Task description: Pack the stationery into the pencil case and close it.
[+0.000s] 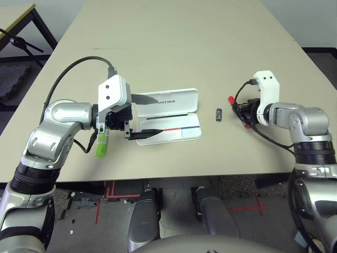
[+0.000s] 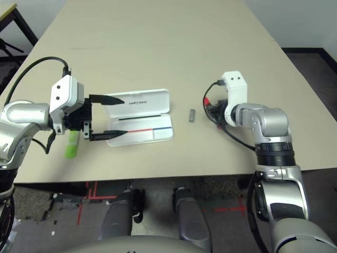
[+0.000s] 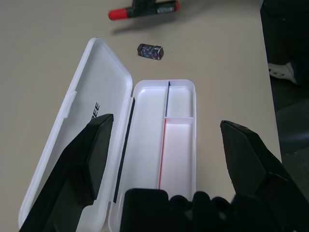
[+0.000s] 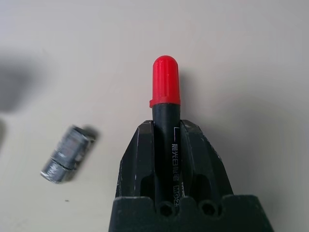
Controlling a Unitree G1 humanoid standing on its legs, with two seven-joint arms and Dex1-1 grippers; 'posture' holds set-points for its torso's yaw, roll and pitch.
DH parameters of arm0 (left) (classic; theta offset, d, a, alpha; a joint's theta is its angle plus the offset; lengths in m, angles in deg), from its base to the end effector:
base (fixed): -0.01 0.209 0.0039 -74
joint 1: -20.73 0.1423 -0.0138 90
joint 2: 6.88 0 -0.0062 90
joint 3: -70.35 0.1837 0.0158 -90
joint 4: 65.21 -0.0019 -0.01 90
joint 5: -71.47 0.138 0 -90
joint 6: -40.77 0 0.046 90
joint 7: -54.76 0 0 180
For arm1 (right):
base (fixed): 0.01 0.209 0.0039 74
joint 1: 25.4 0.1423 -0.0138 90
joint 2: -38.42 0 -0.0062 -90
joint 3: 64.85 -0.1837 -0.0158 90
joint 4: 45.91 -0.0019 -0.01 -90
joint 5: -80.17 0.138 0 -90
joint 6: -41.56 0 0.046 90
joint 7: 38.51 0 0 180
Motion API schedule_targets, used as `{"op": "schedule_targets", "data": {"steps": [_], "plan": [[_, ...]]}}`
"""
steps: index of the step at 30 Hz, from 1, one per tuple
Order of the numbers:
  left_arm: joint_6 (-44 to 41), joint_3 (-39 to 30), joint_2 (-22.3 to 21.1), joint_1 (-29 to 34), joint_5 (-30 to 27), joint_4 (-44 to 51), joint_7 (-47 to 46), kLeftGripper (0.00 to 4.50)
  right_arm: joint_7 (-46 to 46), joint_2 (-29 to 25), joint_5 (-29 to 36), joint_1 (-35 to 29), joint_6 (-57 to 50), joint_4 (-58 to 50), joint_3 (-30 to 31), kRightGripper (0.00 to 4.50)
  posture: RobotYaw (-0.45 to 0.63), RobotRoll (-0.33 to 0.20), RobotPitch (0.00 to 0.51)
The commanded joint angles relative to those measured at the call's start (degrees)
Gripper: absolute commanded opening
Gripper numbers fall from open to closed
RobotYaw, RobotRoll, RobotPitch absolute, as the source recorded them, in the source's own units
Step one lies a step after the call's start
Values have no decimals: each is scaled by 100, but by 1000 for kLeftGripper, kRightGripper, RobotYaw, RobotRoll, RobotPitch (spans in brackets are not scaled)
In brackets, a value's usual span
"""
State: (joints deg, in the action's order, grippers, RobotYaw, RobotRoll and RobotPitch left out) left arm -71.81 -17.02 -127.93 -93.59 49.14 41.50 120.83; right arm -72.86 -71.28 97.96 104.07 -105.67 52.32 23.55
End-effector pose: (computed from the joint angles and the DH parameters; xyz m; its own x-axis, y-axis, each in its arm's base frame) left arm 0.2451 0.2244 0.2129 0.3236 -0.8811 -0.3450 0.9053 0.1823 0.3835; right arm 0.2958 -0.2435 0.1892 0.7894 0.3974 -0.4679 -0.4464 0.8948 0.0069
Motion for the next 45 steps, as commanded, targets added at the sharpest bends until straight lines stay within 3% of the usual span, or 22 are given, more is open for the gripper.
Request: {"op": "schedule_targets", "data": {"steps": [1, 10, 16, 31, 45], "plan": [[2, -44, -109, 78, 21, 27, -1, 4500, -861, -340, 4, 147, 514, -142, 424, 493, -15, 0, 158], [-21, -118, -256, 237, -12, 110, -10, 4500, -3260, -1235, -199, 500, 1924, -466, 1499, 493, 6, 0, 168], [-76, -174, -337, 340, -39, 215, -65, 4500, -4326, -1232, -344, 781, 2465, -662, 2035, 493, 34, 0, 171], [-196, -232, -412, 571, -16, 448, -204, 4500, -3718, 473, -647, 982, 2381, -844, 2502, 493, 53, 0, 179], [-171, -198, -360, 675, 27, 538, -357, 4500, -3035, 1254, -1992, 1107, 3759, -15, 3206, 493, 77, 0, 178]]}}
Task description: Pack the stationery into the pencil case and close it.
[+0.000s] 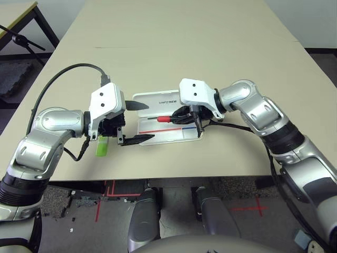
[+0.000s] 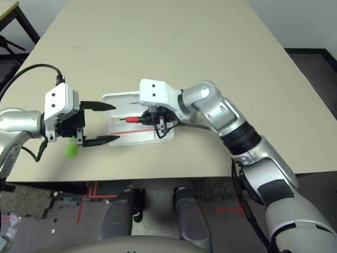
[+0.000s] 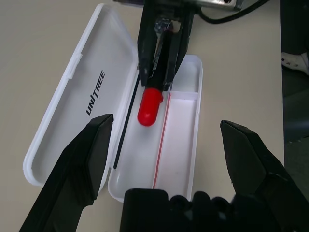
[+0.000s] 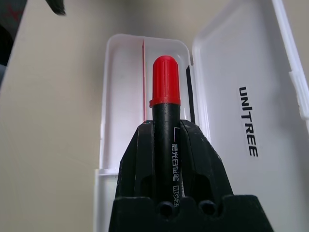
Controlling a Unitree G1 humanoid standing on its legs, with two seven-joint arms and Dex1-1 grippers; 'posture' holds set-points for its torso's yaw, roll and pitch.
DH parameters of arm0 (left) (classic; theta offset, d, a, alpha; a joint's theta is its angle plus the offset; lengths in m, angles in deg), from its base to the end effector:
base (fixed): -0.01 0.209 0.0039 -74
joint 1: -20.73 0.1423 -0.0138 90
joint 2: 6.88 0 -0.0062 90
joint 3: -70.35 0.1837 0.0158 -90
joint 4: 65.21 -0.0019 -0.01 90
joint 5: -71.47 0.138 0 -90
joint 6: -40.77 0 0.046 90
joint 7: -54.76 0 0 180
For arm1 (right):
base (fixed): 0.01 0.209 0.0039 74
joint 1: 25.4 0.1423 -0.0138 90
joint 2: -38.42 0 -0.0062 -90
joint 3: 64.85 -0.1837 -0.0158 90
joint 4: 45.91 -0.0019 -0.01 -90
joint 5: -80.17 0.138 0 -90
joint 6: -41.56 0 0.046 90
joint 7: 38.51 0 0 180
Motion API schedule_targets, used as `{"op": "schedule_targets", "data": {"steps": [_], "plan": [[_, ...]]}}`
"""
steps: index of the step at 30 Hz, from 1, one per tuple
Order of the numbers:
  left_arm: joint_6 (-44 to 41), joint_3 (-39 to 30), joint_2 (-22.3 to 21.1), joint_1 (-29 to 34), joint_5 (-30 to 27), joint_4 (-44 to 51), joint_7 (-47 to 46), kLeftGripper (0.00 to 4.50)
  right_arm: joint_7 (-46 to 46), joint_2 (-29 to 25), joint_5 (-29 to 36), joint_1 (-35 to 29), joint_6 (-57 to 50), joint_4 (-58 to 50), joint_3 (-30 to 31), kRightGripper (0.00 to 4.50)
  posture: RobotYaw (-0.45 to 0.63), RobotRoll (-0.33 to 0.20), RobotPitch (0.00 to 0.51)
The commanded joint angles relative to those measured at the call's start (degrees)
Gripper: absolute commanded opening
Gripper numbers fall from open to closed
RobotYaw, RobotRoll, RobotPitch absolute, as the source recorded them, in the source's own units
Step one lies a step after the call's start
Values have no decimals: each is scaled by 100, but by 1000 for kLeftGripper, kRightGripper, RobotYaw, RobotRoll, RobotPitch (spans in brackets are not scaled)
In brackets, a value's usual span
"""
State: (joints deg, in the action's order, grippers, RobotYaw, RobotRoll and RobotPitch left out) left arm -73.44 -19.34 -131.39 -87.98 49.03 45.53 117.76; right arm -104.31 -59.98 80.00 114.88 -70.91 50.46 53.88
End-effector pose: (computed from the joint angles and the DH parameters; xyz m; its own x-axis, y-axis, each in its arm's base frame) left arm 0.2304 0.2338 0.2088 0.3883 -0.8368 -0.3859 0.8930 0.2381 0.3820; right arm 0.3082 -0.0979 0.2033 0.1826 0.8100 -0.5573 -0.9106 -0.0745 -0.4066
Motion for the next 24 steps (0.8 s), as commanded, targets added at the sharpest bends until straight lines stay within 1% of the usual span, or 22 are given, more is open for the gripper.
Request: {"op": "schedule_targets", "data": {"steps": [1, 5, 7, 8, 11, 12, 15, 16, 19, 22, 24], "plan": [[-13, 33, -13, 128, 36, 149, -67, 4500, 133, 182, -249, 7, 358, 231, 184, 493, 79, 0, 178], [-45, 8, -23, 190, 16, 193, -123, 4500, 210, 340, -390, -97, 641, 394, 189, 493, 84, 0, 178], [-126, -37, -7, 234, -55, 223, -177, 4500, 272, 389, -435, -134, 762, 436, 168, 1245, 86, 0, 179], [-166, -59, 3, 252, -85, 237, -212, 4500, 279, 402, -438, -145, 805, 443, 151, 1546, 86, 0, 179], [-323, -125, -40, 333, -97, 278, -331, 4500, 225, 397, -351, -157, 855, 420, 46, 2694, 87, 0, 181], [-388, -162, -44, 360, -113, 284, -380, 4500, 186, 369, -291, -149, 858, 417, -23, 3017, 87, 0, 181], [-708, -291, -66, 439, -191, 349, -555, 4500, -32, 186, -54, -168, 850, 361, -260, 4211, 88, 0, 181], [-818, -345, -73, 472, -209, 385, -630, 4500, -152, 94, 75, -195, 781, 288, -357, 4460, 89, 0, 184], [-1162, -500, -95, 563, -237, 485, -862, 4500, -688, -267, 587, -314, 404, -26, -642, 4460, 88, 0, 186], [-1437, -670, -92, 677, -231, 567, -1121, 4500, -1383, -863, 1160, -518, -52, -435, -892, 4460, 90, 0, 190], [-1598, -816, -53, 744, -321, 614, -1249, 4500, -1766, -1261, 1463, -683, -154, -630, -1049, 4460, 89, 0, 191]]}}
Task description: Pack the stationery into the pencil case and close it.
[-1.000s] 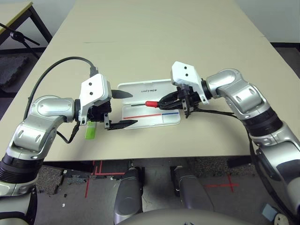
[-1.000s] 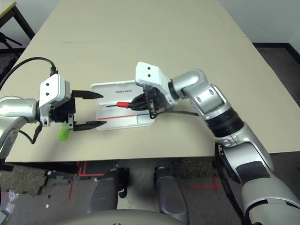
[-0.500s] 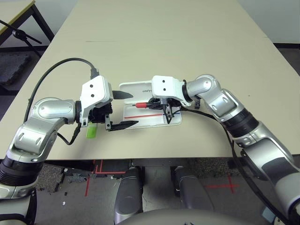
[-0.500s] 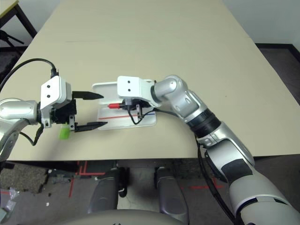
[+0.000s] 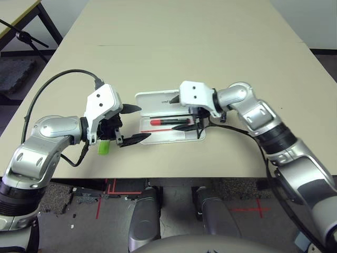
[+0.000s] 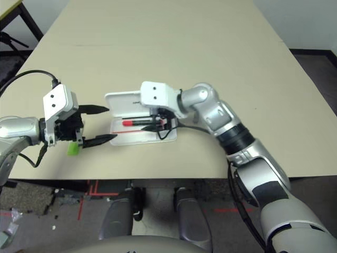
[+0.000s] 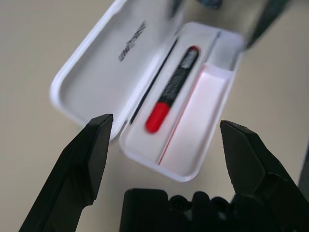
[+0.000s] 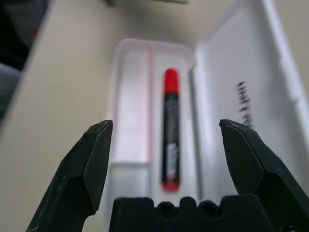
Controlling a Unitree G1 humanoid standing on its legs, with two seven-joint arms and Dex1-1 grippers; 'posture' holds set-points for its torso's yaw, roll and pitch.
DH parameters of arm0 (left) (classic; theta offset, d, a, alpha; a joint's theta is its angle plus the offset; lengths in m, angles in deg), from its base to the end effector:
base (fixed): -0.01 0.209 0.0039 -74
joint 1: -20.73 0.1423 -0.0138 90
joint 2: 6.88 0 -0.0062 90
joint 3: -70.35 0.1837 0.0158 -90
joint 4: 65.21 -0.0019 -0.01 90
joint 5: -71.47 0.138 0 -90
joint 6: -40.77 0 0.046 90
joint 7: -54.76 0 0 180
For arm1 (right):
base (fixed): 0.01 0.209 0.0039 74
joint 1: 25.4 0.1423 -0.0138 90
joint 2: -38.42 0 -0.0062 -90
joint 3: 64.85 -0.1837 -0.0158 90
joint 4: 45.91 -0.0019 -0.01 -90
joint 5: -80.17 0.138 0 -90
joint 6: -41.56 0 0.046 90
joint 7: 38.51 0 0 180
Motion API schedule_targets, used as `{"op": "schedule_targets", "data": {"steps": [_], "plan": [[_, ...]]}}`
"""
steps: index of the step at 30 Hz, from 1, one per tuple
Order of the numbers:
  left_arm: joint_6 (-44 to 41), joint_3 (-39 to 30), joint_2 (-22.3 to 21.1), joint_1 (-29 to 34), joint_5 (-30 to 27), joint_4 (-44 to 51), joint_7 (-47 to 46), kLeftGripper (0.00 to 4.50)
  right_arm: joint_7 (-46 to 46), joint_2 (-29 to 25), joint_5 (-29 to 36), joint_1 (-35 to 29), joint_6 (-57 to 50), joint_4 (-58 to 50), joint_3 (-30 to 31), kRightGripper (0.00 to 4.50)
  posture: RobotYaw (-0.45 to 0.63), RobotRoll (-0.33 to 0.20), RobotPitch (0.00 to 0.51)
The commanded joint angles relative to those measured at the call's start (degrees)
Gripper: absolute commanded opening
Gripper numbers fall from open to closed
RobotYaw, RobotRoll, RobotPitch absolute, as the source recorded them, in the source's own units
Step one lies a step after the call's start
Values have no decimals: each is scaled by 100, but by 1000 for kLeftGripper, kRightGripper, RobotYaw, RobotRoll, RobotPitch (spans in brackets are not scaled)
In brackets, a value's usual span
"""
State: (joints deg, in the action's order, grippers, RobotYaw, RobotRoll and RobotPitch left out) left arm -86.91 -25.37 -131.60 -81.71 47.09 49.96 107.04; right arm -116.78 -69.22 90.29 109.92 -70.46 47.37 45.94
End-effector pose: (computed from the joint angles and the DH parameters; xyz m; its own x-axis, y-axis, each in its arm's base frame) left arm 0.2145 0.2480 0.1989 0.5838 -0.7062 -0.4006 0.8119 0.5098 0.2845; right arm 0.3049 -0.1542 0.2092 0.0366 0.8507 -0.5243 -0.9587 -0.1182 -0.2588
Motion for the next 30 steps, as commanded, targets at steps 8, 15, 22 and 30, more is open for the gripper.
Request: {"op": "schedule_targets", "data": {"steps": [8, 15, 22, 30], "plan": [[-1379, -768, 78, 247, -390, 398, -1057, 4500, -993, -1126, 1052, -673, -519, -666, -681, 4460, 89, 0, 191], [-3339, -1110, 577, -1, -415, 656, -2427, 4500, -855, -1148, 1070, -789, -455, -662, -714, 4460, 82, 0, 194], [-5059, -1409, 1307, -196, -158, 1014, -3354, 4500, -691, -1005, 1084, -868, -412, -669, -673, 4460, 95, 0, 200], [-5392, -1391, 1481, -77, 144, 913, -3741, 4500, -621, -874, 1112, -874, -397, -707, -662, 4460, 94, 0, 200]]}}
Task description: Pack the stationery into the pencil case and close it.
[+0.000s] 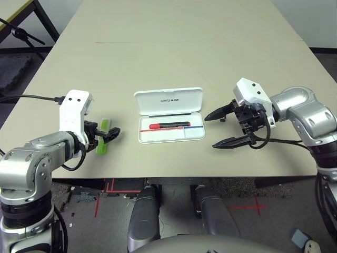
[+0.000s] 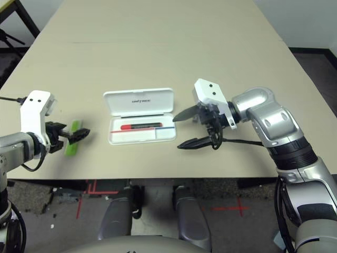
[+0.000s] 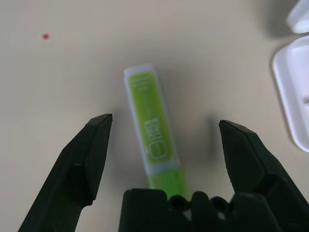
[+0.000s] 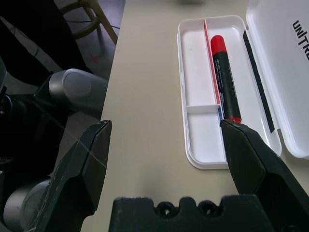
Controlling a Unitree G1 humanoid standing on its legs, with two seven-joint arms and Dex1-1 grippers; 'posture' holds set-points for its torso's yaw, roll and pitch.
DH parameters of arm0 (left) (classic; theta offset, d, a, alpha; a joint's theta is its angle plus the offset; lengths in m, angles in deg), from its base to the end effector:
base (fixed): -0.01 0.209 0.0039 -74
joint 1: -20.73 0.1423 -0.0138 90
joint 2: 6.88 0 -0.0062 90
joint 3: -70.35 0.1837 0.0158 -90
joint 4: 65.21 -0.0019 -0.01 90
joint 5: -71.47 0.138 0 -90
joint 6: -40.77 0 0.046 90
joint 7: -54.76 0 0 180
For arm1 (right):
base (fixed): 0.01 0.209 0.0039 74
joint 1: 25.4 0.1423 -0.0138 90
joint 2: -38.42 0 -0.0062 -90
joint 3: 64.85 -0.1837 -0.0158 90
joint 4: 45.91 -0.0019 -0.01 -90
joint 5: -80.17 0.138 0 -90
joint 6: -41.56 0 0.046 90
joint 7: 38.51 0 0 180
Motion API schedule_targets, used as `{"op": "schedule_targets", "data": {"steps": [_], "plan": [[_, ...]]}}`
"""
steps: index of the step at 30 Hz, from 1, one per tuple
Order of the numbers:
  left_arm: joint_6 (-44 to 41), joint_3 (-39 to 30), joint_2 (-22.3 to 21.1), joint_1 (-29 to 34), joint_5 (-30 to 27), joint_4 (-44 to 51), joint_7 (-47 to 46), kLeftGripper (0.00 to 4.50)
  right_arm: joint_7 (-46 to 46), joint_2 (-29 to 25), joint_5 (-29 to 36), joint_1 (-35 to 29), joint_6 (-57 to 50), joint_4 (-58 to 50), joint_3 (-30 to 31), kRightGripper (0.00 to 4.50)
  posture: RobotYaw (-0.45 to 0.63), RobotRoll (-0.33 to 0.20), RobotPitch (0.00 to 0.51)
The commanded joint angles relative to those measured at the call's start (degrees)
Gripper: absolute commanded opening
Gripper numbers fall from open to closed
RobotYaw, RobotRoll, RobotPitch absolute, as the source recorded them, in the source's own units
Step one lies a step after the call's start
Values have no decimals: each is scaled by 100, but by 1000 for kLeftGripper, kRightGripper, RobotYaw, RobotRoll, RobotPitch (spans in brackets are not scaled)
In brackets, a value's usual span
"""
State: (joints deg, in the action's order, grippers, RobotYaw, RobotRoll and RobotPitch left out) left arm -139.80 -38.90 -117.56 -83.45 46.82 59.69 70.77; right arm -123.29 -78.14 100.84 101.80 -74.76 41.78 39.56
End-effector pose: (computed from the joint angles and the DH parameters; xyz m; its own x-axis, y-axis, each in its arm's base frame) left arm 0.1879 0.2508 0.1823 0.7832 -0.0539 -0.6194 0.1472 0.9840 0.1005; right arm 0.2865 -0.2007 0.2037 -0.0536 0.8811 -0.4698 -0.9887 -0.1127 -0.0986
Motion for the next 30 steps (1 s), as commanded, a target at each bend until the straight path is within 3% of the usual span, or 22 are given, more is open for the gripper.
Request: {"op": "schedule_targets", "data": {"steps": [1, 12, 15, 22, 23, 30], "plan": [[-91, -30, 97, 95, 200, -109, -145, 4500, 36, 28, 55, -66, 33, -158, -22, 4460, 94, 0, 199], [-175, -65, 552, 36, 253, -495, -195, 4500, 120, 9, 34, -92, 39, -199, -55, 4460, 75, 0, 196], [-174, -90, 623, -12, 263, -572, -195, 3860, 142, 5, 27, -97, 47, -205, -52, 4500, 74, 0, 197], [-147, -80, 546, -61, 255, -586, -129, 1245, 184, 4, 22, -103, 61, -212, -48, 4500, 74, 0, 196], [-90, -62, 451, -47, 218, -569, -61, 1076, 189, 8, 17, -105, 66, -210, -45, 4500, 74, 0, 196], [1409, -147, -741, 576, -65, -504, 1123, 1081, 238, 27, -5, -106, 48, -187, -10, 4500, 83, 0, 196]]}}
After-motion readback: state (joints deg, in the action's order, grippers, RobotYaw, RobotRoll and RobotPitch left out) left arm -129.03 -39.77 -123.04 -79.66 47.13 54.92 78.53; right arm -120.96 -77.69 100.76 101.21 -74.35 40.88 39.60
